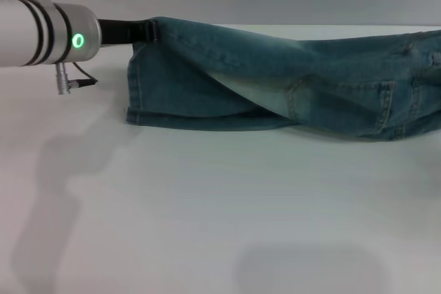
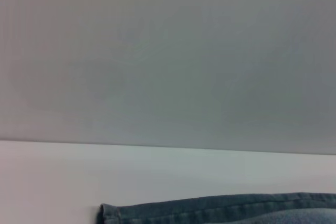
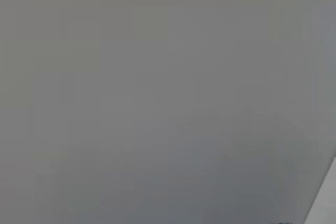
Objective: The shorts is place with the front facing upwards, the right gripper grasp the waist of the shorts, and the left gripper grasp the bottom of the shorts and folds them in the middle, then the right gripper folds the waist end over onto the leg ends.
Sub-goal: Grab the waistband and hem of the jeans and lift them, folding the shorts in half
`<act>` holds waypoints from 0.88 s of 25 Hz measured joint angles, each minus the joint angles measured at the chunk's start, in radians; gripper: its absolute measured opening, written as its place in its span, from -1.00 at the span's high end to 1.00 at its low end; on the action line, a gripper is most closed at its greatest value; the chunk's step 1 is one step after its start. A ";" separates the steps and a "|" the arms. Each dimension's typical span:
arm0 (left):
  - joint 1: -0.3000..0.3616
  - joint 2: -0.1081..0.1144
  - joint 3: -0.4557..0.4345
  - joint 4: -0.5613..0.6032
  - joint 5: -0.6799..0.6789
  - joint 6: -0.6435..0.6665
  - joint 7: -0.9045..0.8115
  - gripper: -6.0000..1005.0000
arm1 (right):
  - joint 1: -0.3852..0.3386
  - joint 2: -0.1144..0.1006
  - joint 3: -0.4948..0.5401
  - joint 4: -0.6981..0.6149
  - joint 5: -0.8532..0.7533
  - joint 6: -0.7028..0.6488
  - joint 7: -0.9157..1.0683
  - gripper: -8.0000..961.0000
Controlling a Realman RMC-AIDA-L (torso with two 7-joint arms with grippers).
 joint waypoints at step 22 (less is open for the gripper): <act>-0.220 -0.004 0.028 -0.433 -0.204 0.285 0.136 0.50 | 0.109 -0.056 0.050 0.045 -0.005 -0.285 -0.244 0.78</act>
